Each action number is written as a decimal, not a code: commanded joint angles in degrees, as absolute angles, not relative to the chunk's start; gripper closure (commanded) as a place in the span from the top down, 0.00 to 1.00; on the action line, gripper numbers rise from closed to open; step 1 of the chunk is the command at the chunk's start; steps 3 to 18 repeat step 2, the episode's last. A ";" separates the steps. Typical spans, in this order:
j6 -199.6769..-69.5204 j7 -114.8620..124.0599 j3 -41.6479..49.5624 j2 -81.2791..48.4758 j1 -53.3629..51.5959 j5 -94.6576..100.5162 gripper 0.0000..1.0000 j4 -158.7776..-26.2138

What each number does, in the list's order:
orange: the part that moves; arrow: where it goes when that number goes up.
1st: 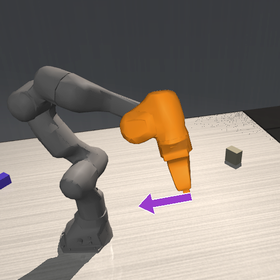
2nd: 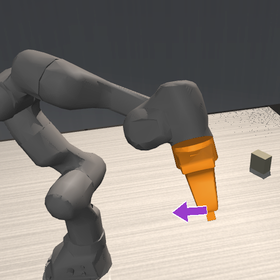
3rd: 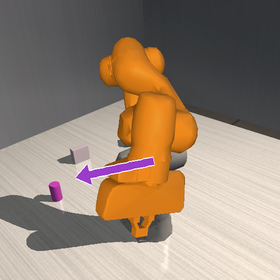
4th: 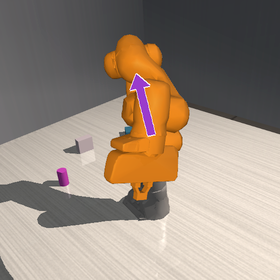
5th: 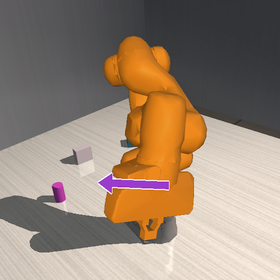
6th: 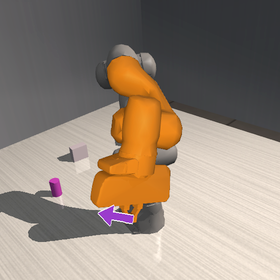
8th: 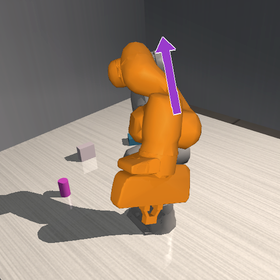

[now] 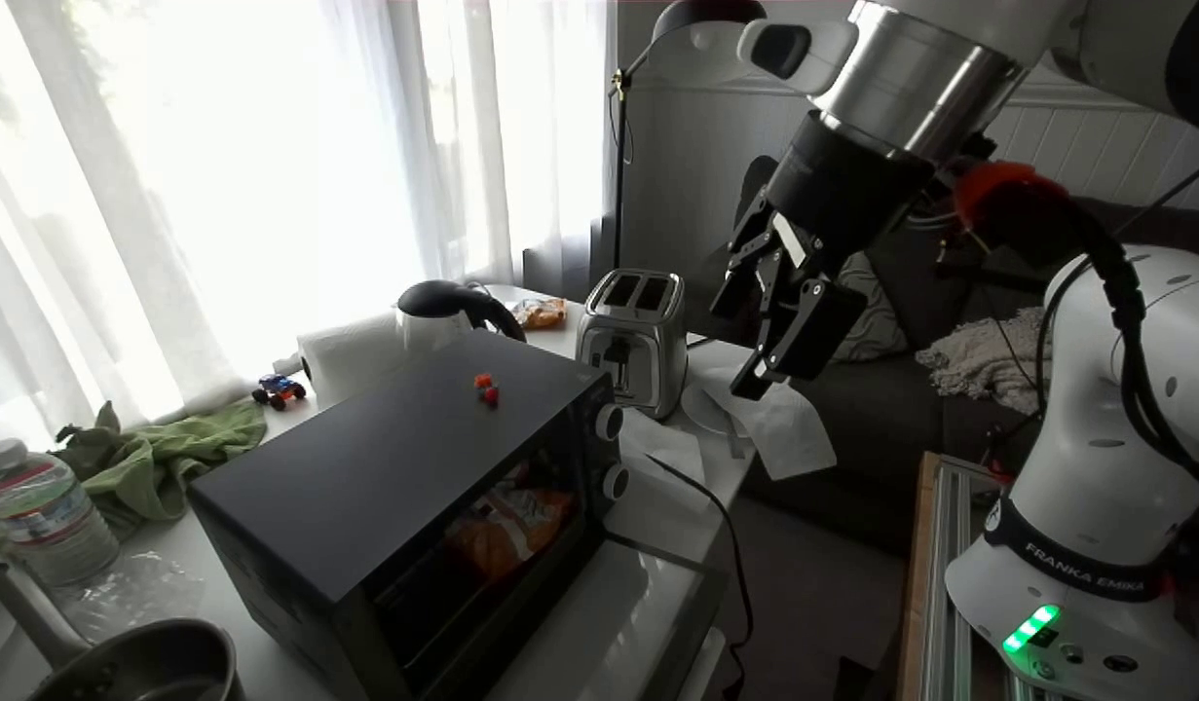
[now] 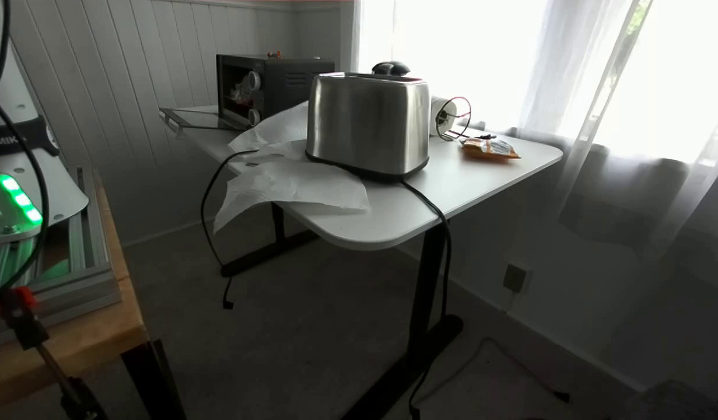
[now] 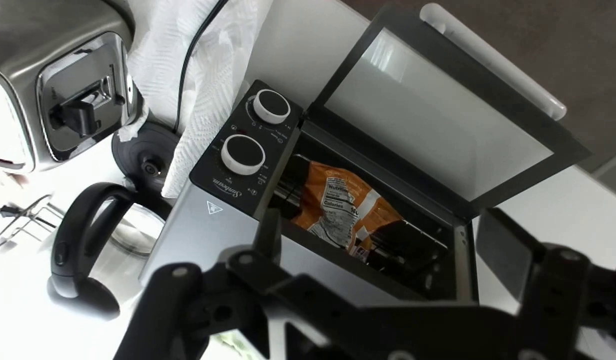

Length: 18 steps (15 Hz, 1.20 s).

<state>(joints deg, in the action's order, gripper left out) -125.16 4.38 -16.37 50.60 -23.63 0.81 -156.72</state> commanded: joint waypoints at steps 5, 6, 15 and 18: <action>-125.03 3.83 -16.95 51.07 -22.95 0.14 1.00 -157.08; -125.03 3.83 -16.95 51.07 -22.95 0.14 1.00 -157.08; -125.03 3.83 -16.95 51.07 -22.95 0.14 1.00 -157.08; -125.03 3.83 -16.95 51.07 -22.95 0.14 1.00 -157.08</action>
